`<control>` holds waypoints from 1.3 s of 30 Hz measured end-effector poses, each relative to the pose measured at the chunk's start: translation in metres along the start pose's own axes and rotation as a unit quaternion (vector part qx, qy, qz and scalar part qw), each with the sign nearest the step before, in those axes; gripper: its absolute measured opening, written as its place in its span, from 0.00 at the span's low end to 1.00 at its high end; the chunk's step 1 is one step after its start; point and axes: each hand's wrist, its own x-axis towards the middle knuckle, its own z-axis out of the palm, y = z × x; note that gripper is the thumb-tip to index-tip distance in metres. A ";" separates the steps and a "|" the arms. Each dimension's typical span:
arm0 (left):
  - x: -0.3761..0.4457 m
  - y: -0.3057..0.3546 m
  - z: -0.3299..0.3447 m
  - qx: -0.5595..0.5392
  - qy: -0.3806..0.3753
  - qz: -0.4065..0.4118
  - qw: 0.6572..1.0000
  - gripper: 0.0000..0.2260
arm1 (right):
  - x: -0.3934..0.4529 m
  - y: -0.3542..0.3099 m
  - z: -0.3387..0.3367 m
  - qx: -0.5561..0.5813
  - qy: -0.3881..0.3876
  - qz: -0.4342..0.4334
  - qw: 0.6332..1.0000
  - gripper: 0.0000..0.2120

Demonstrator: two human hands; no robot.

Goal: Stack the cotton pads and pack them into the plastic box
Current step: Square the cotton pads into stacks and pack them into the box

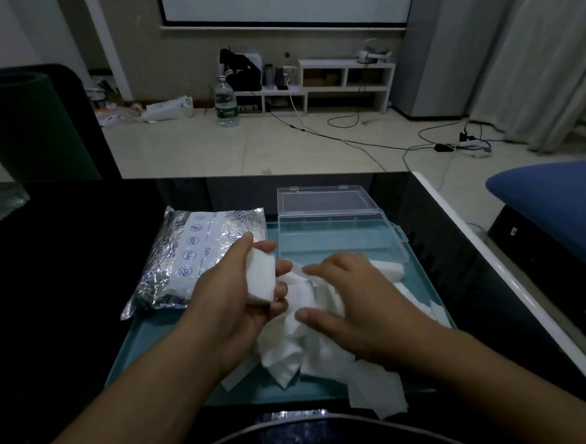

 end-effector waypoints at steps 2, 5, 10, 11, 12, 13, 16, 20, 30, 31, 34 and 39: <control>0.000 0.000 0.001 -0.007 -0.009 0.000 1.000 0.14 | 0.003 -0.005 0.009 -0.021 -0.014 -0.004 1.000 0.30; 0.000 0.000 0.001 -0.007 -0.008 -0.002 1.000 0.15 | 0.010 -0.007 0.011 -0.021 0.009 0.012 1.000 0.21; -0.001 0.003 -0.001 -0.009 0.003 -0.008 1.000 0.14 | 0.017 0.008 -0.010 0.057 0.070 0.115 0.989 0.07; -0.001 0.003 -0.001 -0.010 0.005 -0.008 1.000 0.14 | 0.017 0.012 -0.014 0.078 0.073 0.139 0.984 0.06; -0.001 0.003 -0.001 -0.012 0.006 -0.009 1.000 0.14 | 0.017 0.017 -0.018 0.095 0.075 0.158 0.980 0.06; -0.001 0.003 0.000 -0.013 0.005 -0.009 1.000 0.13 | 0.016 0.022 -0.021 0.104 0.078 0.172 0.977 0.06; -0.002 0.001 0.001 -0.012 0.003 -0.007 1.000 0.14 | 0.013 0.033 -0.027 0.089 0.085 0.190 0.974 0.06; -0.001 -0.001 0.000 -0.005 0.006 -0.009 1.000 0.14 | 0.010 0.035 -0.024 0.010 0.126 0.167 0.978 0.07; -0.003 -0.003 0.006 0.011 -0.004 0.004 1.000 0.15 | 0.007 0.007 -0.046 0.415 0.063 0.148 0.895 0.03; -0.004 -0.003 0.007 0.014 -0.014 0.002 1.000 0.15 | 0.006 0.006 -0.046 0.428 0.059 0.142 0.890 0.03; -0.008 -0.007 0.012 0.027 -0.051 -0.008 0.998 0.14 | 0.005 0.003 -0.042 0.423 0.060 0.133 0.895 0.03; -0.015 -0.013 0.017 0.014 -0.113 -0.052 0.992 0.17 | 0.007 -0.008 -0.028 0.353 0.097 0.084 0.927 0.04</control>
